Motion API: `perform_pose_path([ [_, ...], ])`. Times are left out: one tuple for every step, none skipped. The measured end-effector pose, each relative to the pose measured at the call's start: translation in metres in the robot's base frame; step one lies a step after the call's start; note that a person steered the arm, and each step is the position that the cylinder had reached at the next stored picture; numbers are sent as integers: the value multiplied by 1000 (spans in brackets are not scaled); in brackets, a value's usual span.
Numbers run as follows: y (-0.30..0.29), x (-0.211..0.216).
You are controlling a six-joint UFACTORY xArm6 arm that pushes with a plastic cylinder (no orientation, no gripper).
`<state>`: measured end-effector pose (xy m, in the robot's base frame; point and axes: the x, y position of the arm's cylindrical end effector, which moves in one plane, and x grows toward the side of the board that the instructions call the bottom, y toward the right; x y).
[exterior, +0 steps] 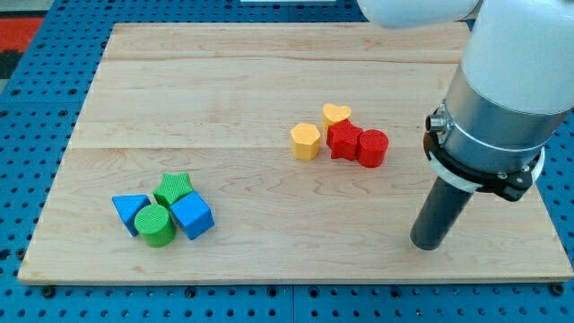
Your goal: Nudge the blue cube to left
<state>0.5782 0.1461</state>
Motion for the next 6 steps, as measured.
perform_pose_path([
  [5, 1],
  [4, 1],
  [4, 1],
  [-20, -9],
  [-45, -25],
  [-80, 8],
])
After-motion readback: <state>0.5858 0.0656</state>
